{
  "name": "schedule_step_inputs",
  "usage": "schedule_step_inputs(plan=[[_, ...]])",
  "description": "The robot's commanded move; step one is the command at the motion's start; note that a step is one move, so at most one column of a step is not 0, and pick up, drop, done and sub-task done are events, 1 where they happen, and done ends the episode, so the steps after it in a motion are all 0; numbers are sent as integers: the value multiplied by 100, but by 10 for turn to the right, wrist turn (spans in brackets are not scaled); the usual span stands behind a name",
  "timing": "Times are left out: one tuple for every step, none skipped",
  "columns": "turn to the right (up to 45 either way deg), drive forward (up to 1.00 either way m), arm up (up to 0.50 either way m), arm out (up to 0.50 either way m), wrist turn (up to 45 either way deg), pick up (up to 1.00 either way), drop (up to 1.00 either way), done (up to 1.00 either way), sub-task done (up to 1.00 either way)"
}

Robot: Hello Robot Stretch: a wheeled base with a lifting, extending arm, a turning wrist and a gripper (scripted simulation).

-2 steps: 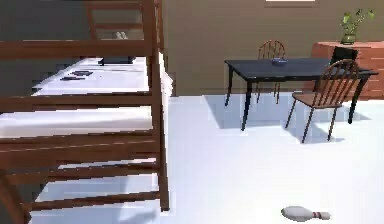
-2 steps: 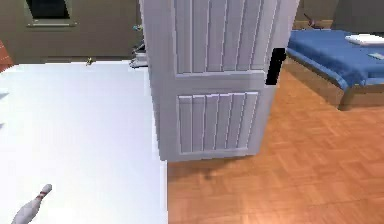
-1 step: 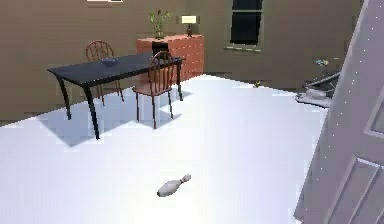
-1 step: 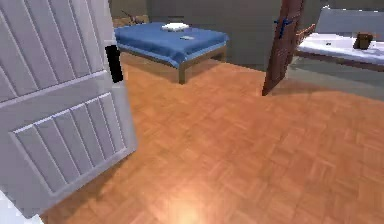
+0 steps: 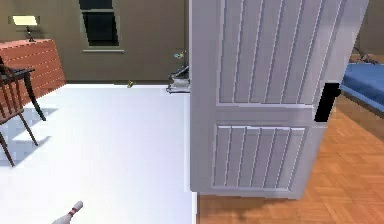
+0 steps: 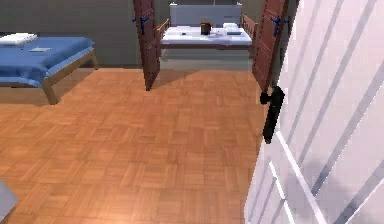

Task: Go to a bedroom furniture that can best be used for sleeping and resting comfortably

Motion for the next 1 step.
schedule_step_inputs(plan=[[0,20,0,0,0,0,0,0,0]])
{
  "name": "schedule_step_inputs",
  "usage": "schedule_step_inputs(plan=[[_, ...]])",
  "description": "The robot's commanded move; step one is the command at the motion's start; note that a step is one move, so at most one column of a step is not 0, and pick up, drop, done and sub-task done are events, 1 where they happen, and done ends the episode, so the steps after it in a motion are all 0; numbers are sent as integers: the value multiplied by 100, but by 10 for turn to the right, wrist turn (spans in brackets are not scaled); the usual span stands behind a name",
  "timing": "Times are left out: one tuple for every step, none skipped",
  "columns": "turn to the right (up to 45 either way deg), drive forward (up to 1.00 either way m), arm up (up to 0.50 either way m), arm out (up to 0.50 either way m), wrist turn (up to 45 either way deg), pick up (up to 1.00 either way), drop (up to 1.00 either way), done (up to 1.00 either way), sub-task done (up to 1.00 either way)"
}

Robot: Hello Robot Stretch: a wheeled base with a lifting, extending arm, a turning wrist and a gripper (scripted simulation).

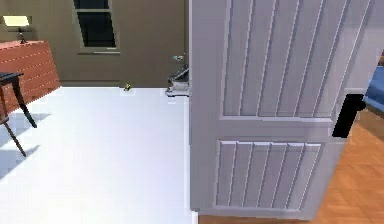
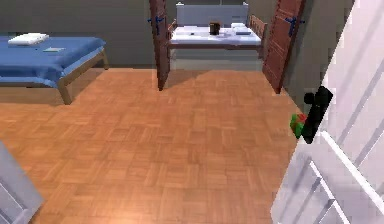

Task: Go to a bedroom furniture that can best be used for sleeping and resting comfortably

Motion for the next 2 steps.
schedule_step_inputs(plan=[[-450,0,0,0,0,0,0,0,0],[-390,0,0,0,0,0,0,0,0]])
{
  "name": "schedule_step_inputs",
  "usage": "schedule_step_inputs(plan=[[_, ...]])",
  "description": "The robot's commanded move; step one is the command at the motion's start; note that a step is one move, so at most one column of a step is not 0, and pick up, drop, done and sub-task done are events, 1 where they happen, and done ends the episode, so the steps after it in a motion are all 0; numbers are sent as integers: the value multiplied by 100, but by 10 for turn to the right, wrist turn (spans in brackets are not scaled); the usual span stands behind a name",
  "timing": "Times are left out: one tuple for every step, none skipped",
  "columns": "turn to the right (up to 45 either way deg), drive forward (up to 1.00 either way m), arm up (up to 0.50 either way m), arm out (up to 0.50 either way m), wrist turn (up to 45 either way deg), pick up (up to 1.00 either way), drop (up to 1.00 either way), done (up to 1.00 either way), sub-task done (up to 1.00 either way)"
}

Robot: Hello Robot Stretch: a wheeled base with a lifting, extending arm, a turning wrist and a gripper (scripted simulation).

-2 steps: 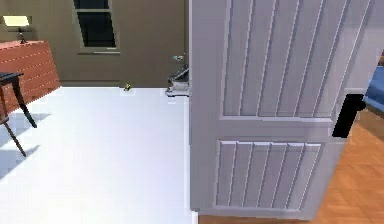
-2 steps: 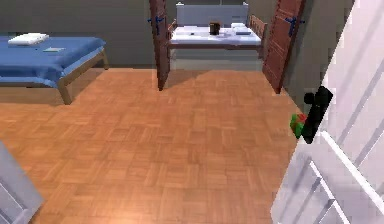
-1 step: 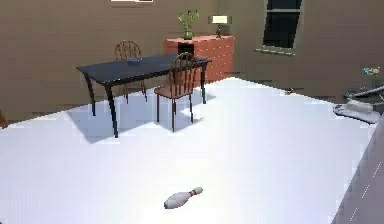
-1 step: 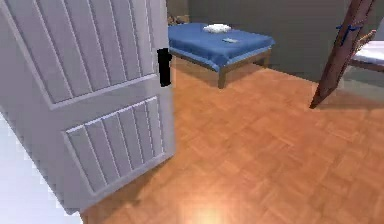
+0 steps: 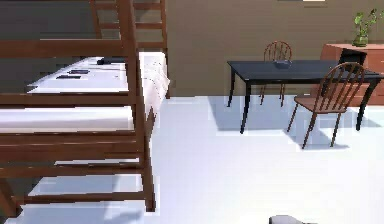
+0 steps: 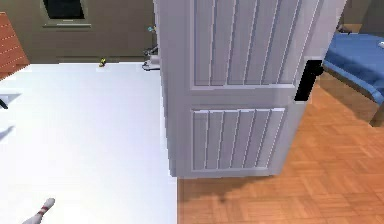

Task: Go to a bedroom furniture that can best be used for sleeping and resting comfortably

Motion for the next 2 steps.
schedule_step_inputs(plan=[[0,25,0,0,0,0,0,0,0],[-420,0,0,0,0,0,0,0,0]])
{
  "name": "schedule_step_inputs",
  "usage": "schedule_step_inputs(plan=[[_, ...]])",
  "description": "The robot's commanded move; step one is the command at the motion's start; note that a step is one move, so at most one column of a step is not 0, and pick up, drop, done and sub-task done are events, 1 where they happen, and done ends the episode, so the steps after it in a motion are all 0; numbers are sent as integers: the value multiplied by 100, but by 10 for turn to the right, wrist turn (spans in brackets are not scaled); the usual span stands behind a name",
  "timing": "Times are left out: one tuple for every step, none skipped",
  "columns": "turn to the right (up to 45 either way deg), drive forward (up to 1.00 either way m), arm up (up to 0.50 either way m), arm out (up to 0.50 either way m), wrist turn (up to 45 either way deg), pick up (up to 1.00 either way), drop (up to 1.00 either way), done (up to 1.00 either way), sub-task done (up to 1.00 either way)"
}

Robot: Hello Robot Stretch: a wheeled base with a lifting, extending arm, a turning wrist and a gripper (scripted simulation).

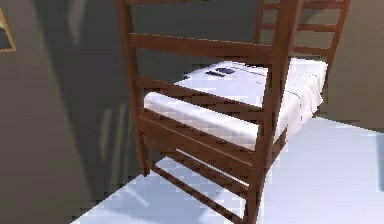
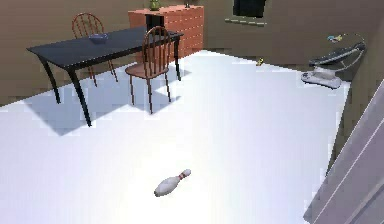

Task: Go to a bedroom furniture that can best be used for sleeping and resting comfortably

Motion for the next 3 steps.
schedule_step_inputs(plan=[[-30,0,0,0,0,0,0,0,0],[0,35,0,0,0,0,0,0,0],[240,0,0,0,0,0,0,0,0]])
